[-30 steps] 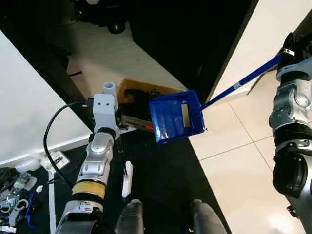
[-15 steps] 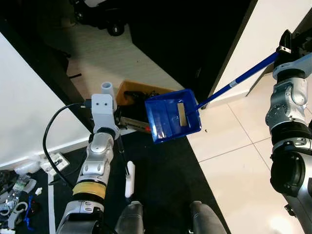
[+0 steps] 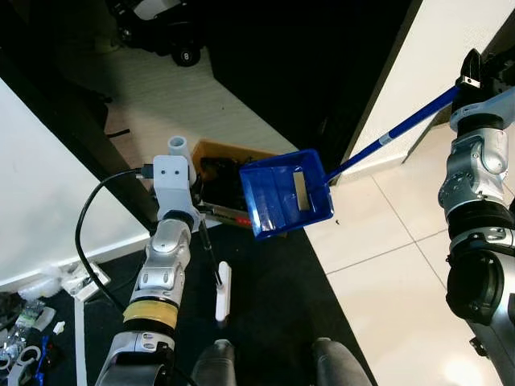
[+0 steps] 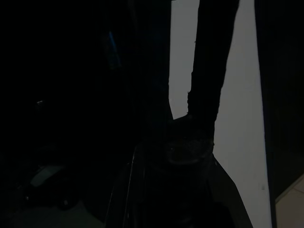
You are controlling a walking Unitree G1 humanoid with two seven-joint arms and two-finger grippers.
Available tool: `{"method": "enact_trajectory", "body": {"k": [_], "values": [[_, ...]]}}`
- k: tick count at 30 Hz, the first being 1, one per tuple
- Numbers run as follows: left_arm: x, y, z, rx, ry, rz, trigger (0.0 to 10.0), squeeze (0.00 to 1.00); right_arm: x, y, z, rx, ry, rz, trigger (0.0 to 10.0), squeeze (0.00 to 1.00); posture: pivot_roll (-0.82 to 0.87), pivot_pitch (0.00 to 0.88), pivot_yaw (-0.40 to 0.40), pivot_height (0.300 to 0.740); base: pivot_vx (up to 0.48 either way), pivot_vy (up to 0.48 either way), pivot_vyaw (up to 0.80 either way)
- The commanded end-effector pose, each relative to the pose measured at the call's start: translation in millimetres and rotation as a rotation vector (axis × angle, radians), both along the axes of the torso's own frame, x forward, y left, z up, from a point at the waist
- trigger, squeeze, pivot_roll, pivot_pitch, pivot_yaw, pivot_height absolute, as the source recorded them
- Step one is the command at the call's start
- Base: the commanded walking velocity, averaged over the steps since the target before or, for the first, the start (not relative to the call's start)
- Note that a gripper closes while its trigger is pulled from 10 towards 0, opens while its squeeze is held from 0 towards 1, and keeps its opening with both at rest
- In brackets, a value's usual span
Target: Sweep floor
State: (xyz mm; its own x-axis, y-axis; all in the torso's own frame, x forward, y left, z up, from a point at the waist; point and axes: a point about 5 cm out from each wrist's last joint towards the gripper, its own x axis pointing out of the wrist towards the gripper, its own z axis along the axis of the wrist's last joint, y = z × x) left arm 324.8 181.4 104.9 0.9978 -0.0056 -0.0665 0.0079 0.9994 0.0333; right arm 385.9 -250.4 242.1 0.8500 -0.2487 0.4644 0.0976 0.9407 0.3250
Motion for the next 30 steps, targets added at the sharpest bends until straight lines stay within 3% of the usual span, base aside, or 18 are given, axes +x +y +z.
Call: {"method": "enact_trajectory", "body": {"k": [1, 17, 25, 30], "values": [[-3.1, -0.5, -2.2, -0.014, -0.011, 0.008, 10.0, 0.00, -2.3, -1.2, 4.8, -0.011, -0.041, -0.013, 10.0, 0.00, 0.00, 0.100, -0.019, 0.740, 0.000, 0.000, 0.00], [-3.6, 0.0, -1.9, -0.031, -0.020, 0.012, 10.0, 0.00, -1.6, 0.6, 2.8, -0.003, -0.033, -0.005, 10.0, 0.00, 0.00, 0.106, -0.020, 0.740, 0.000, 0.000, 0.00], [-5.4, 0.7, -5.2, -0.030, -0.009, 0.015, 10.0, 0.00, 2.2, 11.2, -7.0, -0.013, 0.020, 0.089, 10.0, 0.00, 0.00, 0.108, -0.018, 0.740, 0.000, 0.000, 0.00], [-5.8, 2.0, -6.6, -0.026, 0.001, 0.025, 10.0, 0.00, 2.1, 9.6, -9.5, -0.031, 0.047, 0.098, 10.0, 0.00, 0.00, 0.108, -0.015, 0.740, 0.000, 0.000, 0.00]]}}
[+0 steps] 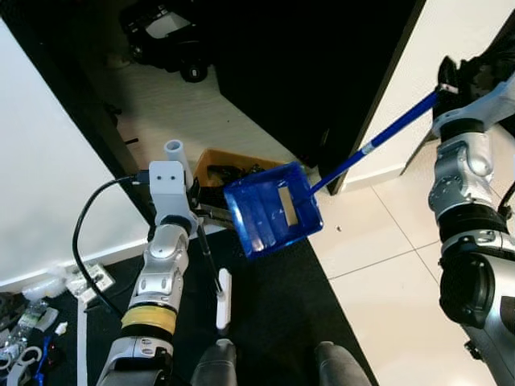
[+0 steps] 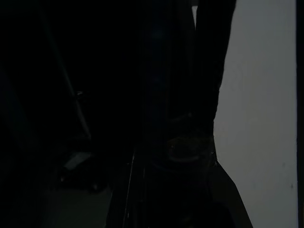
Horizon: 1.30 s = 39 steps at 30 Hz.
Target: Sweep floor
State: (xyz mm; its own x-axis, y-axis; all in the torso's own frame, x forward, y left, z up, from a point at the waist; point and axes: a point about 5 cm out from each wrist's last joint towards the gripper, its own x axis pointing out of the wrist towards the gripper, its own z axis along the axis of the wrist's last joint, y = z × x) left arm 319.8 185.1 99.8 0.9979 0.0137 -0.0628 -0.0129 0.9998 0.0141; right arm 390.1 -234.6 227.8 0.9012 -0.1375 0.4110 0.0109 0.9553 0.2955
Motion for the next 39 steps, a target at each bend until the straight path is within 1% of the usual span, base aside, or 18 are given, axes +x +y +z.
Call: {"method": "enact_trajectory", "body": {"k": [1, 5, 6, 7, 8, 11, 18, 20, 22, 25, 28, 29, 30, 31, 32, 34, 36, 39], "values": [[-1.0, -1.3, -3.1, -0.007, 0.016, 0.006, 10.0, 0.00, -2.0, -6.5, 1.6, -0.010, 0.002, -0.012, 10.0, 0.00, 0.00, 0.108, -0.015, 0.740, 0.000, 0.000, 0.00], [-2.7, -0.4, -8.1, 0.011, 0.032, 0.016, 10.0, 0.00, -1.2, -4.3, -12.1, -0.038, 0.088, 0.022, 10.0, 0.00, 0.00, 0.110, -0.012, 0.740, 0.000, 0.000, 0.00], [-3.1, 0.1, -7.9, 0.020, 0.026, 0.023, 10.0, 0.00, -0.9, -3.3, -15.7, -0.050, 0.114, 0.034, 10.0, 0.00, 0.00, 0.110, -0.012, 0.740, 0.000, 0.000, 0.00], [-3.1, 0.1, -7.9, 0.020, 0.026, 0.023, 10.0, 0.00, -0.9, -3.3, -15.7, -0.050, 0.114, 0.034, 10.0, 0.00, 0.00, 0.110, -0.012, 0.740, 0.000, 0.000, 0.00], [-3.3, 1.3, -6.8, 0.027, 0.015, 0.034, 10.0, 0.00, -0.8, -2.3, -19.4, -0.073, 0.145, 0.051, 10.0, 0.00, 0.00, 0.110, -0.014, 0.740, 0.000, 0.000, 0.00], [-3.0, 4.5, -4.4, 0.049, -0.003, 0.050, 10.0, 0.00, -1.0, -3.0, -19.8, -0.082, 0.154, 0.055, 10.0, 0.00, 0.00, 0.108, -0.013, 0.740, 0.000, 0.000, 0.00], [-2.7, 7.6, -4.6, 0.054, 0.000, 0.061, 10.0, 0.00, -1.1, -4.9, -18.3, -0.084, 0.161, 0.052, 10.0, 0.00, -0.01, 0.097, -0.012, 0.740, 0.000, 0.000, 0.00], [-2.7, 8.6, -4.9, 0.059, -0.001, 0.065, 10.0, 0.00, -1.0, -4.8, -18.8, -0.085, 0.167, 0.052, 10.0, 0.00, -0.01, 0.090, -0.023, 0.740, 0.000, 0.000, 0.00], [-2.8, 10.3, -5.1, 0.058, -0.009, 0.085, 10.0, 0.00, -0.5, -1.1, -22.1, -0.094, 0.188, 0.070, 10.0, 0.00, -0.01, 0.082, -0.040, 0.740, 0.000, 0.000, 0.00], [-4.2, 8.6, -7.8, 0.049, -0.007, 0.096, 10.0, 0.00, 0.0, 6.8, -28.6, -0.103, 0.213, 0.103, 10.0, 0.00, -0.01, 0.068, -0.057, 0.740, 0.000, 0.000, 0.00], [-8.0, 4.5, -15.9, 0.046, 0.012, 0.076, 10.0, 0.00, -2.3, 14.4, -40.0, -0.110, 0.239, 0.131, 10.0, 0.00, -0.01, 0.065, -0.061, 0.740, 0.000, 0.000, 0.00], [-8.0, 4.5, -15.9, 0.046, 0.012, 0.076, 10.0, 0.00, -2.3, 14.4, -40.0, -0.110, 0.239, 0.131, 10.0, 0.00, -0.01, 0.065, -0.061, 0.740, 0.000, 0.000, 0.00], [-11.5, 2.9, -23.2, 0.064, 0.033, 0.062, 10.0, 0.00, -6.5, 19.2, -54.1, -0.114, 0.271, 0.149, 10.0, 0.00, -0.01, 0.064, -0.058, 0.740, 0.000, 0.000, 0.00], [-13.1, 2.8, -26.0, 0.068, 0.041, 0.060, 10.0, 0.00, -9.0, 20.5, -61.3, -0.116, 0.289, 0.151, 10.0, 0.00, -0.01, 0.066, -0.053, 0.740, 0.000, 0.000, 0.00], [-13.1, 2.8, -26.0, 0.068, 0.041, 0.060, 10.0, 0.00, -9.0, 20.5, -61.3, -0.116, 0.289, 0.151, 10.0, 0.00, -0.01, 0.066, -0.053, 0.740, 0.000, 0.000, 0.00], [-15.7, 2.7, -28.8, 0.069, 0.046, 0.059, 10.0, 0.00, -15.4, 20.5, -74.7, -0.112, 0.320, 0.144, 10.0, 0.00, -0.01, 0.067, -0.049, 0.740, 0.000, 0.000, 0.00], [-16.1, 3.1, -28.1, 0.068, 0.041, 0.060, 10.0, 0.00, -18.9, 18.2, -78.7, -0.106, 0.326, 0.129, 10.0, 0.00, -0.01, 0.069, -0.041, 0.740, 0.000, 0.000, 0.00], [-15.2, 3.7, -25.8, 0.068, 0.029, 0.061, 10.0, 0.00, -19.9, 15.5, -76.9, -0.106, 0.317, 0.116, 10.0, 0.00, -0.01, 0.070, -0.036, 0.740, 0.000, 0.000, 0.00]]}}
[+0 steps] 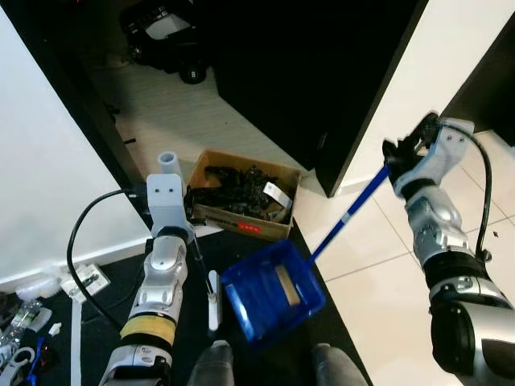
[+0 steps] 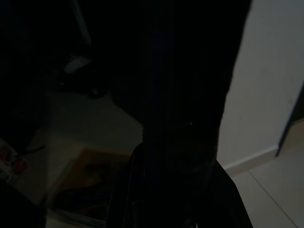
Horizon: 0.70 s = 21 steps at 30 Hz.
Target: Sweep floor
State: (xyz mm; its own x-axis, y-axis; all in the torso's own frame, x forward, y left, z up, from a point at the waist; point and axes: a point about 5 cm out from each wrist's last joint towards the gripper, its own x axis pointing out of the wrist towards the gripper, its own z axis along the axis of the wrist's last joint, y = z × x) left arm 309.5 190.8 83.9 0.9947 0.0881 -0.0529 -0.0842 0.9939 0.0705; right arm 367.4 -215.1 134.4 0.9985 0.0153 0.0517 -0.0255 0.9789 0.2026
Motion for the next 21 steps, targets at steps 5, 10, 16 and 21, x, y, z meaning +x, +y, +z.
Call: {"method": "enact_trajectory", "body": {"k": [5, 10, 16, 21], "values": [[-3.0, -0.9, -6.6, 0.010, 0.020, -0.008, 10.0, 0.00, 4.1, -8.1, 26.8, -0.009, -0.105, -0.034, 10.0, 0.00, -0.01, 0.068, -0.028, 0.740, 0.000, 0.000, 0.00], [-1.7, 1.0, -4.7, 0.016, 0.011, -0.004, 10.0, 0.00, 10.3, -9.3, 51.6, 0.014, -0.189, -0.045, 10.0, 0.00, -0.01, 0.065, -0.025, 0.740, 0.000, 0.000, 0.00], [-1.2, -0.7, -0.2, 0.006, -0.019, -0.018, 10.0, 0.00, 17.7, -9.1, 72.4, 0.037, -0.239, -0.056, 10.0, 0.00, -0.01, 0.059, -0.026, 0.740, 0.054, 0.000, 0.00], [-1.0, -2.4, 1.1, 0.002, -0.028, -0.024, 10.0, 0.00, 19.5, -9.2, 78.6, 0.036, -0.254, -0.060, 10.0, 0.00, -0.01, 0.058, -0.028, 0.740, 0.404, 0.000, 0.00]]}}
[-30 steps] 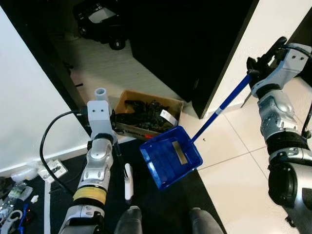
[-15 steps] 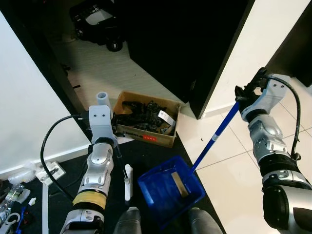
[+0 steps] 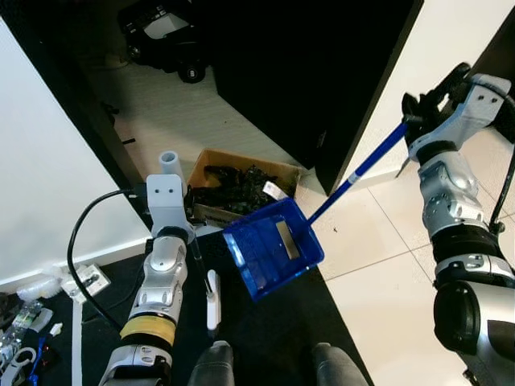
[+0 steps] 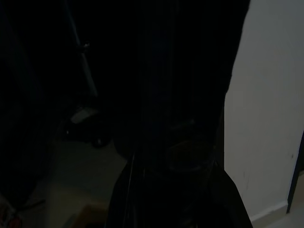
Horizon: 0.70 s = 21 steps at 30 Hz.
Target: Sweep floor
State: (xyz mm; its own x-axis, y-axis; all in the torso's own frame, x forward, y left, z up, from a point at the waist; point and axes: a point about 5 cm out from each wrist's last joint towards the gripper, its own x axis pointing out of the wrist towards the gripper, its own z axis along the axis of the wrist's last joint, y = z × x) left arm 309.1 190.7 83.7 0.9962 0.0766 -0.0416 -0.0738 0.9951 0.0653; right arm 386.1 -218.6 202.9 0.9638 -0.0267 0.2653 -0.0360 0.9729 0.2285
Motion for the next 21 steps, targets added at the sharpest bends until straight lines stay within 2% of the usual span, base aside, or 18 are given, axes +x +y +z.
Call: {"method": "enact_trajectory", "body": {"k": [1, 21], "values": [[-0.6, -2.6, 1.4, 0.006, -0.018, -0.013, 10.0, 0.00, 1.3, -5.9, 11.9, 0.005, -0.041, -0.024, 10.0, 0.00, -0.01, 0.059, -0.027, 0.740, 0.446, 0.000, 0.00], [-0.5, -2.4, 2.0, 0.003, -0.022, -0.010, 10.0, 0.00, 5.9, -6.0, 24.8, 0.004, -0.068, -0.026, 10.0, 0.00, -0.01, 0.061, -0.029, 0.740, 0.451, 0.000, 0.00]]}}
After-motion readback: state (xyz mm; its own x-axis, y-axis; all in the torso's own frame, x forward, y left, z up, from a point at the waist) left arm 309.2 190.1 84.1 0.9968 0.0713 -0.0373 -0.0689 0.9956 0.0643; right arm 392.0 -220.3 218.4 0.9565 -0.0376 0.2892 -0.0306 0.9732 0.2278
